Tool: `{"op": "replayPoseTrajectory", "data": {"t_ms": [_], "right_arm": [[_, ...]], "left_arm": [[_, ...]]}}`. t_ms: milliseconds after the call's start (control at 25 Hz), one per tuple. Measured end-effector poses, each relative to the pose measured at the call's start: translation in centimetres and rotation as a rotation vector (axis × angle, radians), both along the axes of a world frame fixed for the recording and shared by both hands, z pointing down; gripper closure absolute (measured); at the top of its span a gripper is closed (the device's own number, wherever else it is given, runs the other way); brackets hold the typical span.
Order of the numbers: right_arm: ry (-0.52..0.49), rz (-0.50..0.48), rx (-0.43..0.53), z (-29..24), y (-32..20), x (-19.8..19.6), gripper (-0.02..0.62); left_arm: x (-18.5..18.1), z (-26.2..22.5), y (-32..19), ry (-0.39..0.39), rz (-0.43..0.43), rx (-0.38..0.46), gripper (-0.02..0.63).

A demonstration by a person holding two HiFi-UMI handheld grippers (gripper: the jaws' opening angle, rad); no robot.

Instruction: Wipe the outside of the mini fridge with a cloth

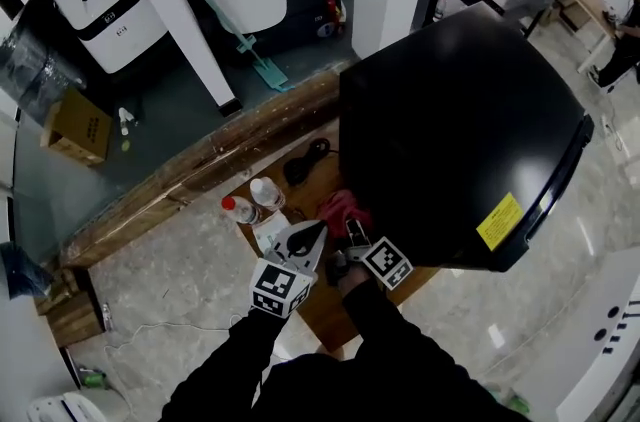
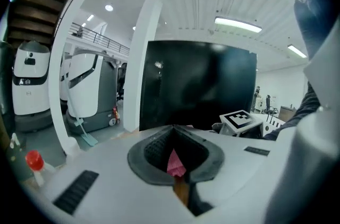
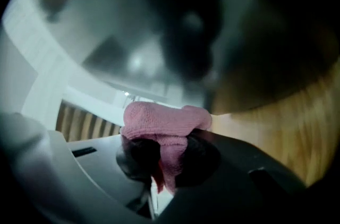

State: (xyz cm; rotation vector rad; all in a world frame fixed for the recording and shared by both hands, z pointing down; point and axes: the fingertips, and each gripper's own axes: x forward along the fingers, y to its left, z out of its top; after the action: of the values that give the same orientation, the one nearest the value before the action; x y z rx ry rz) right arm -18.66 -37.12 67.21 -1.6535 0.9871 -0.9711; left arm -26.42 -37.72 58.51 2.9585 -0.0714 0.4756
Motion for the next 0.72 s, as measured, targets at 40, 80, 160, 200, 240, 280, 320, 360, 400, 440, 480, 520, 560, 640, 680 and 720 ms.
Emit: {"op": "replayPoseTrajectory", "data": {"t_ms": [40,80,160,200,240,280,320,360,400,440,480,520,560,640,680,720], "right_arm": [[0.025,-0.015,0.013,-2.0,0.4,-0.7,0.545],[0.05,-0.028,0.024,-3.9,0.7,-1.3,0.545],[0.114,-0.052,0.053,-8.2,1.6,-2.2,0.545],[0.16,-0.061,0.067,-10.5,2.1,-2.5,0.545],[0.21,-0.063,0.075,-12.8,2.9,-2.6,0.544],[0.261,-0.059,0.079,-15.0,3.7,-2.6,0.545],[0.307,-0.048,0.082,-17.1,4.6,-2.5,0.545],[0.345,-0.032,0.089,-19.0,5.5,-2.4,0.543],[0.37,-0.013,0.1,-20.7,6.4,-2.3,0.545],[0.381,0.007,0.113,-22.0,7.3,-2.2,0.545],[0.382,0.028,0.124,-23.1,8.1,-2.0,0.545],[0.38,0.046,0.135,-24.0,8.8,-1.8,0.545],[0.376,0.063,0.143,-24.7,9.4,-1.6,0.545],[0.367,0.097,0.15,-25.6,10.8,-0.8,0.545],[0.361,0.116,0.145,-25.6,11.6,-0.4,0.545],[0.354,0.136,0.138,-25.5,12.5,0.2,0.545]], "left_arm": [[-0.3,-1.6,0.4,0.026,0.007,0.01,0.6],[-0.7,-3.4,0.8,0.057,0.014,0.022,0.6],[-1.4,-7.4,1.6,0.126,0.028,0.051,0.6],[-1.6,-9.5,2.0,0.16,0.036,0.066,0.6],[-1.8,-11.6,2.3,0.192,0.045,0.079,0.6],[-1.9,-13.6,2.7,0.222,0.054,0.09,0.6],[-1.9,-15.5,3.1,0.249,0.065,0.098,0.6],[-1.8,-17.1,3.4,0.276,0.075,0.102,0.6],[-1.8,-18.6,3.8,0.301,0.085,0.102,0.6],[-1.6,-19.8,4.3,0.322,0.094,0.097,0.6],[-1.4,-20.9,4.8,0.338,0.104,0.09,0.6],[-1.2,-21.9,5.3,0.354,0.117,0.087,0.6],[-0.9,-22.6,5.8,0.372,0.133,0.088,0.6],[-0.3,-23.2,7.0,0.391,0.166,0.08,0.6],[0.0,-23.2,7.7,0.389,0.18,0.068,0.6],[0.4,-23.0,8.4,0.384,0.193,0.057,0.6]]}}
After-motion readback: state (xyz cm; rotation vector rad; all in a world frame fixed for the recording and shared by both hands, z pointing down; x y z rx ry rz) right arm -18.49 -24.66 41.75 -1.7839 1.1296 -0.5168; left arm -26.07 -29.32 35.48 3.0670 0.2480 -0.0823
